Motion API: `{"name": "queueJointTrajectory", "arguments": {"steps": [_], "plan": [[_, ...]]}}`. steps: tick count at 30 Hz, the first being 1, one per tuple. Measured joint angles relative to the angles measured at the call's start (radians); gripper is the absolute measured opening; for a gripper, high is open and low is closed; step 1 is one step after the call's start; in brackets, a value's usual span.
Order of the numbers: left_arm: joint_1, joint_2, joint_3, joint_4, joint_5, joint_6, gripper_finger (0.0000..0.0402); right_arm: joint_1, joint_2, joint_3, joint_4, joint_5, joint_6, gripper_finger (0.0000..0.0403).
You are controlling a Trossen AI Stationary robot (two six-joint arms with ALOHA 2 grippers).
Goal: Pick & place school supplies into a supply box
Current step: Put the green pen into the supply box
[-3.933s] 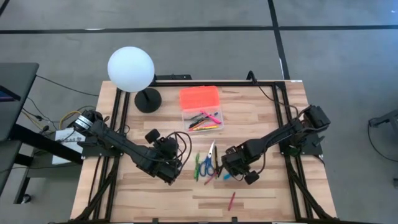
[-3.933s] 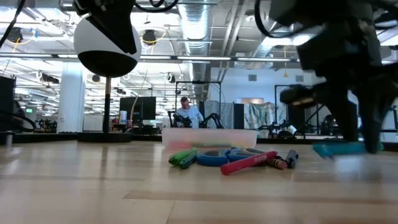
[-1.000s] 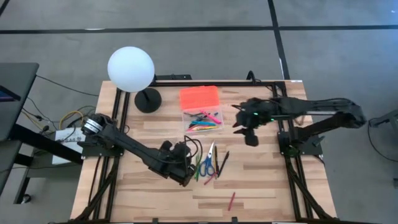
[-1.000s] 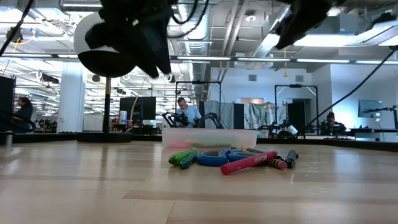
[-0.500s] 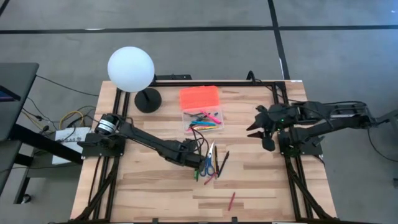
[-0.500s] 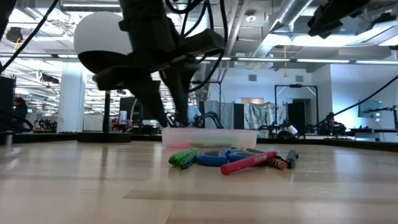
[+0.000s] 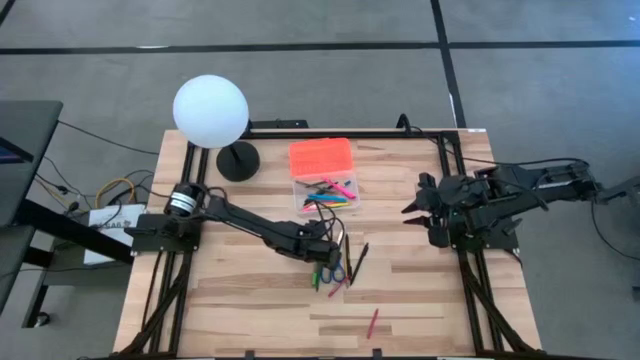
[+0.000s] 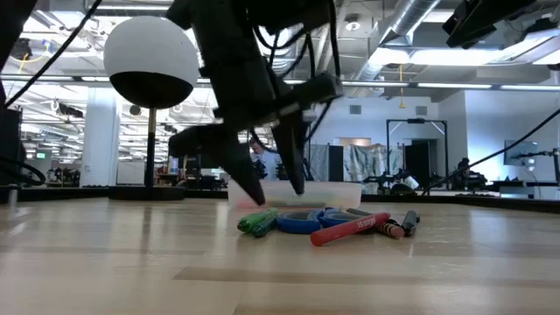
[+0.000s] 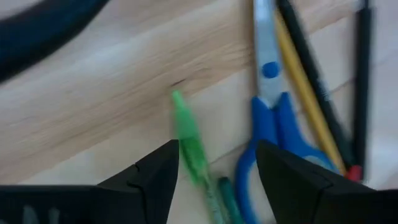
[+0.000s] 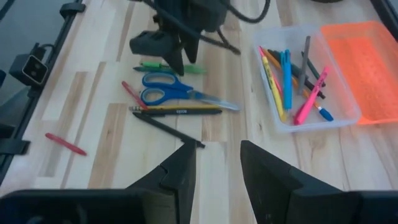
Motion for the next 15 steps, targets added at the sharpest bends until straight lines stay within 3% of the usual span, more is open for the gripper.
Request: {"name": "queueJointTrajectory", "arguments": {"steps": [15], "plan": [[0.001, 0.016, 0.000, -0.058, 0.027, -0.023, 0.0210, -0.001, -0.013, 0.000, -0.033, 0.014, 0.000, 0.0118]]}}
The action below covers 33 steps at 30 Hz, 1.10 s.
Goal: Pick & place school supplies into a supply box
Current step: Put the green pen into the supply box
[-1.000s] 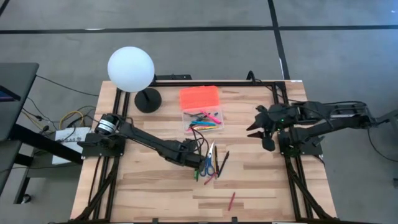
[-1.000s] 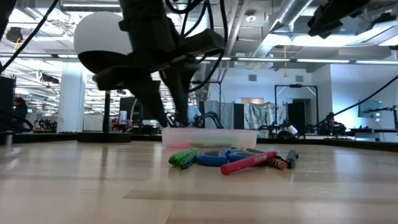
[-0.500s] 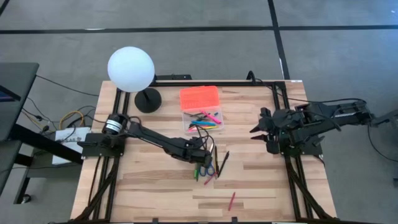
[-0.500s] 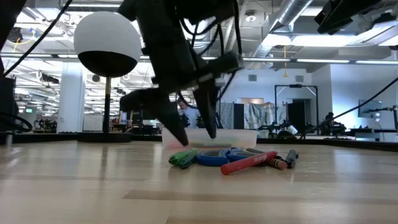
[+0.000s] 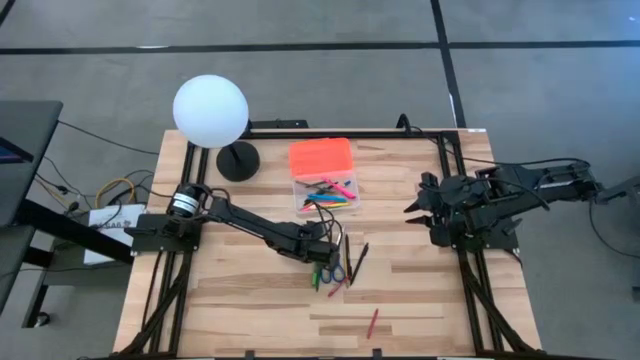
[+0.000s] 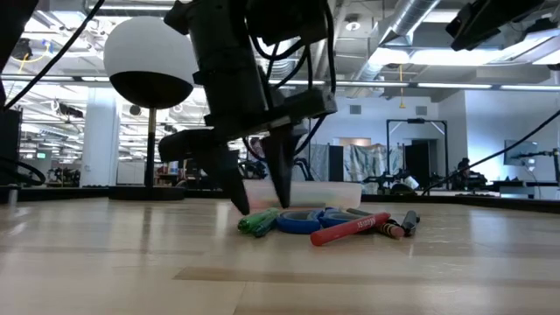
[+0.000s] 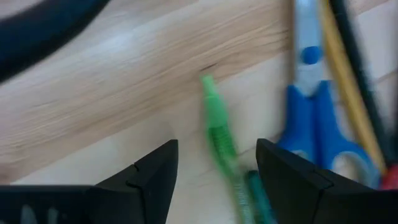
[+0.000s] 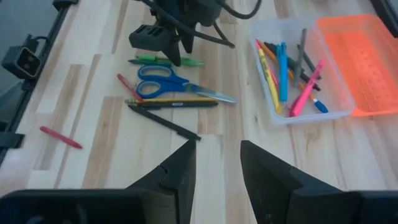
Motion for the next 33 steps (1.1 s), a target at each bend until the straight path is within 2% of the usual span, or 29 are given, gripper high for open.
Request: {"name": "queueJointTrajectory", "arguments": {"steps": [15, 21, 28, 33], "plan": [[0.001, 0.000, 0.000, -0.112, 0.057, -0.004, 0.0210, 0.000, 0.000, 0.000, 0.000, 0.035, -0.007, 0.0118], [-0.009, -0.002, 0.000, -0.119, 0.111, -0.114, 0.0207, 0.000, 0.000, 0.000, -0.003, 0.035, -0.008, 0.0118], [-0.039, -0.002, 0.000, -0.123, 0.147, -0.236, 0.0151, 0.000, 0.000, -0.023, 0.000, 0.038, -0.018, 0.0118], [-0.056, -0.002, 0.000, -0.122, 0.172, -0.256, 0.0102, 0.000, 0.000, -0.070, 0.001, 0.040, -0.015, 0.0118]]}}
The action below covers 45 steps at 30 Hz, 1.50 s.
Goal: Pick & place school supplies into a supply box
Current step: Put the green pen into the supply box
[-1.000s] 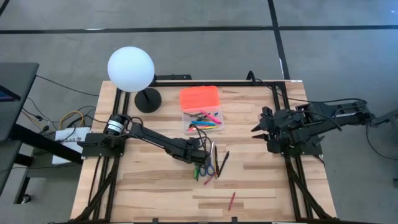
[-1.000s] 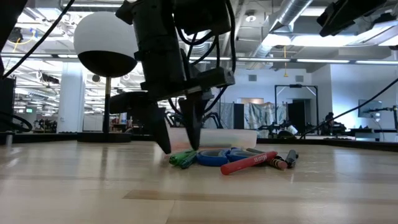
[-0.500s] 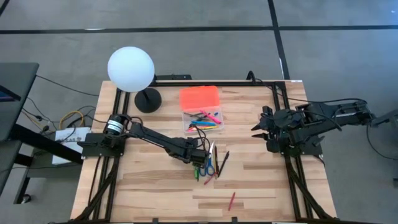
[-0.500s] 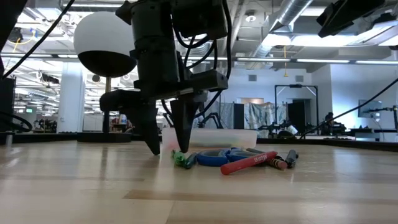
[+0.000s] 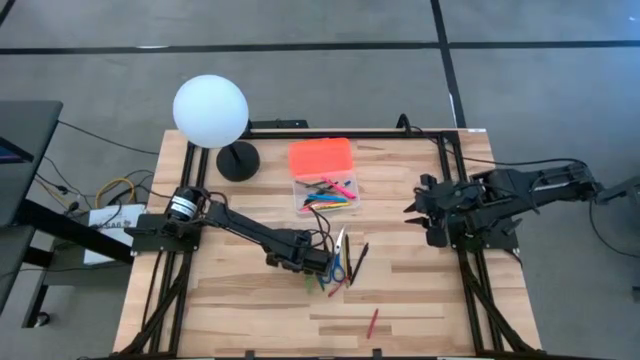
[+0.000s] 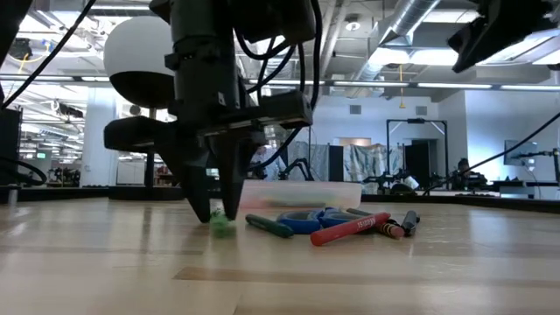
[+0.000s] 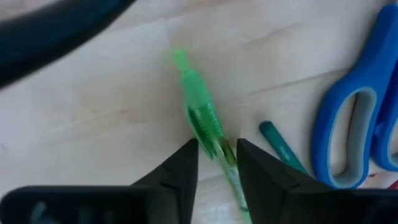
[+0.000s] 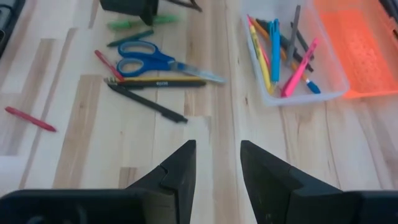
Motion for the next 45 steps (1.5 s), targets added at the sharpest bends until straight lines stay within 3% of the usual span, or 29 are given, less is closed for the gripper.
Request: {"name": "queueJointTrajectory", "arguments": {"steps": [6, 11, 19, 23, 27, 37, 45], "plan": [[-0.001, 0.000, 0.000, -0.006, 0.025, 0.045, 0.0056, 0.000, 0.000, -0.015, 0.007, 0.000, 0.007, 0.0118], [-0.002, -0.001, 0.001, -0.085, 0.031, 0.174, 0.0038, 0.000, -0.002, -0.015, 0.007, 0.000, 0.008, 0.0118], [0.003, -0.001, 0.000, -0.229, -0.063, 0.564, 0.0049, 0.000, -0.002, -0.015, 0.007, 0.002, 0.008, 0.0118], [0.003, 0.000, -0.001, -0.227, -0.100, 0.834, 0.0053, 0.000, -0.002, -0.015, 0.007, 0.002, 0.018, 0.0118], [0.005, 0.000, -0.001, -0.203, -0.106, 1.009, 0.0058, 0.000, -0.002, -0.015, 0.007, 0.002, 0.041, 0.0118], [0.008, 0.001, -0.004, -0.141, -0.112, 1.266, 0.0072, 0.000, -0.002, -0.016, 0.008, 0.002, 0.062, 0.0118], [0.028, 0.026, -0.003, -0.128, -0.060, 1.282, 0.0065, 0.000, -0.002, -0.016, 0.009, 0.002, 0.062, 0.0118]]}}
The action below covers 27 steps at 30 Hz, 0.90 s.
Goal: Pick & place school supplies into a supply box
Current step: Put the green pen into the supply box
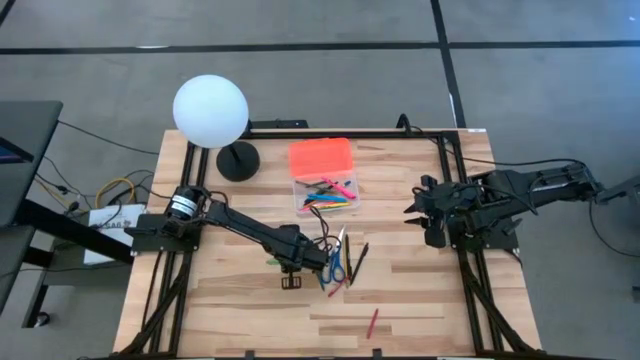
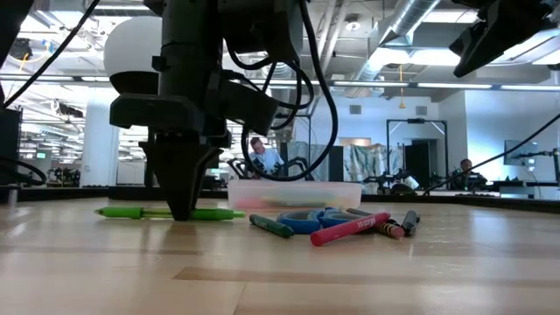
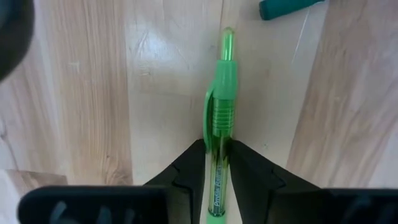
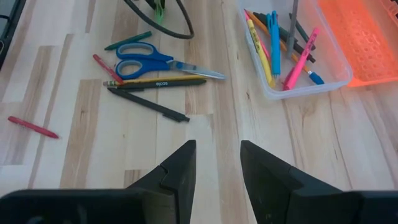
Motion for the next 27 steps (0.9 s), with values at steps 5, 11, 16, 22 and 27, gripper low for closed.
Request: {"name": "queueJointTrajectory", "arguments": {"steps": [5, 11, 16, 22, 27], "plan": [[0.005, 0.001, 0.000, -0.005, 0.010, -0.003, 0.0037, 0.000, 0.000, 0.000, 0.000, 0.000, 0.000, 0.0118], [0.010, 0.002, 0.000, -0.013, 0.008, -0.014, 0.0034, 0.000, 0.000, 0.000, 0.000, 0.017, 0.000, 0.0118], [0.010, 0.002, 0.004, -0.020, 0.001, -0.023, 0.0041, 0.000, 0.000, 0.000, 0.000, 0.017, 0.000, 0.0118], [0.012, 0.006, 0.041, -0.057, -0.020, -0.023, 0.0031, 0.000, 0.000, 0.000, 0.000, 0.018, 0.000, 0.0118], [0.034, 0.015, 0.080, -0.043, -0.086, -0.019, 0.0030, 0.000, 0.000, 0.000, 0.003, 0.018, 0.000, 0.0118]]}}
